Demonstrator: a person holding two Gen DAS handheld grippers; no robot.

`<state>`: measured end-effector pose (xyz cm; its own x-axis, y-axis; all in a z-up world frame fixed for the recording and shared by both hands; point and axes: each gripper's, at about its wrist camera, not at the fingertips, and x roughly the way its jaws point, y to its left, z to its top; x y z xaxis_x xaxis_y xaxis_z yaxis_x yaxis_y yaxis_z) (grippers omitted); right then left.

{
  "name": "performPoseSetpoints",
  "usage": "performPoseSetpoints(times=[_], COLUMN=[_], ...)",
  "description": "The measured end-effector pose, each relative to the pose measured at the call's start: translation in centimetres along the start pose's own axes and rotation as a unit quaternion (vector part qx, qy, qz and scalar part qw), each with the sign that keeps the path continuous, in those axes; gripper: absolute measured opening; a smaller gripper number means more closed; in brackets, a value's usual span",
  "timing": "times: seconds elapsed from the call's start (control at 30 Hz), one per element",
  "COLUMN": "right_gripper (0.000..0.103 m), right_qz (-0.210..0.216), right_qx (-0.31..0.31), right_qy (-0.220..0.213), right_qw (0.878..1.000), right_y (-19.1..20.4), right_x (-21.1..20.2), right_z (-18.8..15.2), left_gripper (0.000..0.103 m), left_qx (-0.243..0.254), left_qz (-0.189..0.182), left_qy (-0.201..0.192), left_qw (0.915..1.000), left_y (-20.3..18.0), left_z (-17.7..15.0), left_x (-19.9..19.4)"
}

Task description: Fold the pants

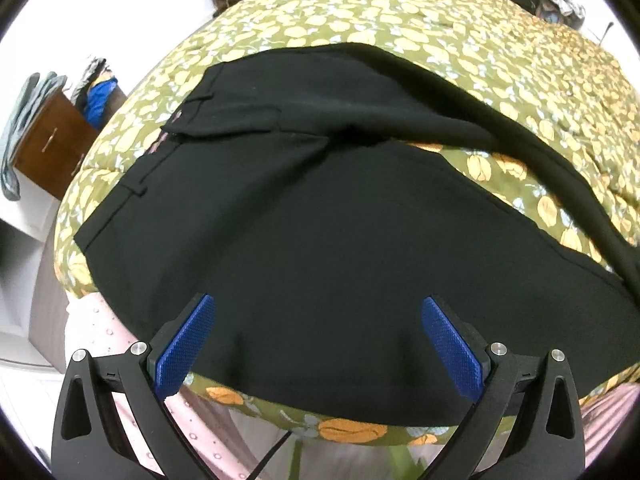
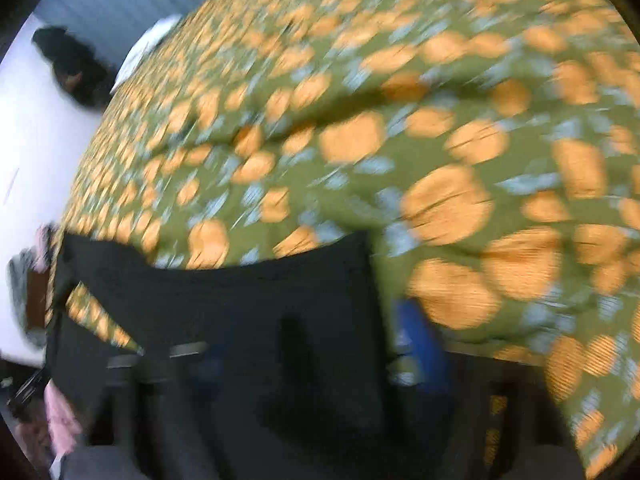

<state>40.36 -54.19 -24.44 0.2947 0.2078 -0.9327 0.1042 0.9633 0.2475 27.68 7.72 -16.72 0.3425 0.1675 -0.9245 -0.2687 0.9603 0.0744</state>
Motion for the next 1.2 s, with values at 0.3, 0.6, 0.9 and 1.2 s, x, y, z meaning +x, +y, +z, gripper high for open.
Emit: performPoseSetpoints(times=[0.3, 0.6, 0.9, 1.2], right_gripper=[0.004, 0.039, 0.053, 0.053], right_qz=[0.018, -0.042, 0.258, 0.234], right_qx=[-0.229, -0.127, 0.035, 0.154], right_qy=[-0.171, -0.11, -0.156, -0.115], right_qw=[0.958, 0.985, 0.953, 0.953], right_y=[5.2, -0.2, 11.5, 16.0], right_x=[-13.0, -12.5, -9.3, 1.9], right_z=[-10.6, -18.0, -22.2, -20.8], left_gripper=[0.103, 0.103, 0.103, 0.103], left_qx=[0.009, 0.054, 0.057, 0.015], left_qz=[0.017, -0.011, -0.021, -0.015], left_qy=[0.0, -0.001, 0.004, -0.019], left_qw=[0.9998, 0.9985, 0.9982, 0.9996], left_y=[0.7, -4.5, -5.1, -0.8], left_z=[0.3, 0.8, -0.2, 0.0], left_x=[0.6, 1.0, 1.5, 0.5])
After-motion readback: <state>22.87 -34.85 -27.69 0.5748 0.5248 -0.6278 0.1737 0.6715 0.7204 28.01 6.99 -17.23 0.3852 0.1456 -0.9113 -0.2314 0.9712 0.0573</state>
